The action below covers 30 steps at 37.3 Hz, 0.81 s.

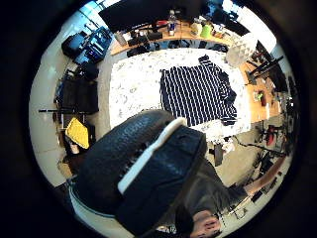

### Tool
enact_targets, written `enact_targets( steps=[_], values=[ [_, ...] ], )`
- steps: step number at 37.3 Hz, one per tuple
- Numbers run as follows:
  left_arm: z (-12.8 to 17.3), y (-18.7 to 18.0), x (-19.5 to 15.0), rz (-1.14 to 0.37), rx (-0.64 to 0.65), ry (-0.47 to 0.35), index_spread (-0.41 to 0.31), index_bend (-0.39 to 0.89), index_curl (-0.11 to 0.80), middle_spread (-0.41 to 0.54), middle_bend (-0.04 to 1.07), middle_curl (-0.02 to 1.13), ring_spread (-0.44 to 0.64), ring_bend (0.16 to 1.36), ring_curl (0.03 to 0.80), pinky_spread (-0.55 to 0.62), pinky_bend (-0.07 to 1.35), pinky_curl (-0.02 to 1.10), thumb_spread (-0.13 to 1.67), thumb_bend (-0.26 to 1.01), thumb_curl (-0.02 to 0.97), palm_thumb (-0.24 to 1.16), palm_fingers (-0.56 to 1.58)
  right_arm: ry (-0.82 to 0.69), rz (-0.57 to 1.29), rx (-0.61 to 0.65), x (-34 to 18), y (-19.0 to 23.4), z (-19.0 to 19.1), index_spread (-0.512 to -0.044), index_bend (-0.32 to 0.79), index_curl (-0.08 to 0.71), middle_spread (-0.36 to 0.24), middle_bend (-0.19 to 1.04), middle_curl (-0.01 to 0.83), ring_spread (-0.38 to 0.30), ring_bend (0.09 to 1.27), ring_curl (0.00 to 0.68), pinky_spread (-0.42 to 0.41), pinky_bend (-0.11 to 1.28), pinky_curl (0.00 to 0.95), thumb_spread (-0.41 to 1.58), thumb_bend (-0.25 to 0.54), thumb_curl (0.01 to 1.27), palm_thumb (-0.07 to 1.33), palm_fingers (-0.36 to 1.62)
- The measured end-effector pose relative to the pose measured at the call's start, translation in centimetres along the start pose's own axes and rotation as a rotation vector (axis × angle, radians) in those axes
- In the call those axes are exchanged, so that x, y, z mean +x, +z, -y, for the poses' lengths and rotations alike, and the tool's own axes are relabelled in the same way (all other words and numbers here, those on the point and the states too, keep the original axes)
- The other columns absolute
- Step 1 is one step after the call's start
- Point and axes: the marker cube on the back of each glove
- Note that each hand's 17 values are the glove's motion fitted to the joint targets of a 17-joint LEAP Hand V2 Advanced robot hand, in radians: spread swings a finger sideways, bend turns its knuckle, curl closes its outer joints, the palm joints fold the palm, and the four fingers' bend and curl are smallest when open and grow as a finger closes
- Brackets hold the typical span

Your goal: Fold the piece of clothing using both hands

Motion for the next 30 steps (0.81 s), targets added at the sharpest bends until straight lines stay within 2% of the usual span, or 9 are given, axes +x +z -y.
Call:
enact_targets(
  steps=[2, 6, 12, 23, 30],
  values=[
    [-0.4, 0.0, -0.2, 0.039, -0.013, -0.003, -0.035, -0.03, -0.015, 0.099, 0.12, 0.02, 0.06, 0.57, 0.136, 0.08, 0.54, 0.14, 0.42, -0.04, 0.014, -0.04, 0.25, -0.018, 0.007, -0.019, 0.0, 0.0, -0.8, -0.162, -0.03, -0.012, 0.007, 0.22, 0.071, 0.033, 0.46, 0.113, 0.100, 0.56, 0.148, 0.50, 0.132, 0.03, 0.21, 0.40],
    [-1.9, -1.0, -1.1, 0.112, -0.030, -0.028, -0.047, 0.02, 0.001, 0.134, 0.15, 0.07, 0.08, 0.66, 0.209, 0.11, 0.61, 0.21, 0.60, -0.04, 0.034, -0.04, 0.17, -0.054, 0.036, -0.057, 0.7, -0.2, -3.5, -0.204, -0.01, 0.004, 0.009, 0.26, 0.127, 0.047, 0.52, 0.188, 0.134, 0.64, 0.228, 0.75, 0.141, 0.04, 0.24, 0.32],
    [-3.5, -3.1, -1.8, 0.020, 0.015, -0.027, -0.056, 0.08, 0.028, 0.163, 0.18, 0.11, 0.10, 0.72, 0.252, 0.13, 0.66, 0.26, 0.77, -0.04, 0.062, -0.04, 0.12, -0.012, 0.049, -0.058, 3.4, -0.4, -4.8, -0.239, 0.03, 0.009, 0.011, 0.30, 0.189, 0.067, 0.56, 0.232, 0.165, 0.69, 0.277, 0.98, 0.128, 0.06, 0.25, 0.25],
    [-2.5, -2.3, -0.2, -0.013, 0.082, 0.002, -0.067, 0.11, 0.080, 0.177, 0.19, 0.17, 0.10, 0.76, 0.282, 0.14, 0.69, 0.30, 0.90, -0.04, 0.105, -0.03, 0.11, 0.054, 0.050, -0.088, 6.4, 0.6, -4.4, -0.261, 0.06, 0.032, 0.012, 0.34, 0.259, 0.078, 0.61, 0.271, 0.183, 0.73, 0.315, 1.17, 0.092, 0.09, 0.26, 0.20],
    [-1.3, 0.9, 3.6, -0.103, 0.007, 0.077, -0.070, 0.12, 0.111, 0.176, 0.18, 0.20, 0.10, 0.76, 0.289, 0.14, 0.69, 0.31, 0.95, -0.04, 0.126, -0.03, 0.10, 0.039, 0.051, -0.174, 7.3, 2.7, -4.1, -0.265, 0.08, 0.051, 0.012, 0.35, 0.290, 0.090, 0.61, 0.286, 0.190, 0.74, 0.324, 1.22, 0.067, 0.11, 0.27, 0.19]
  ],
)
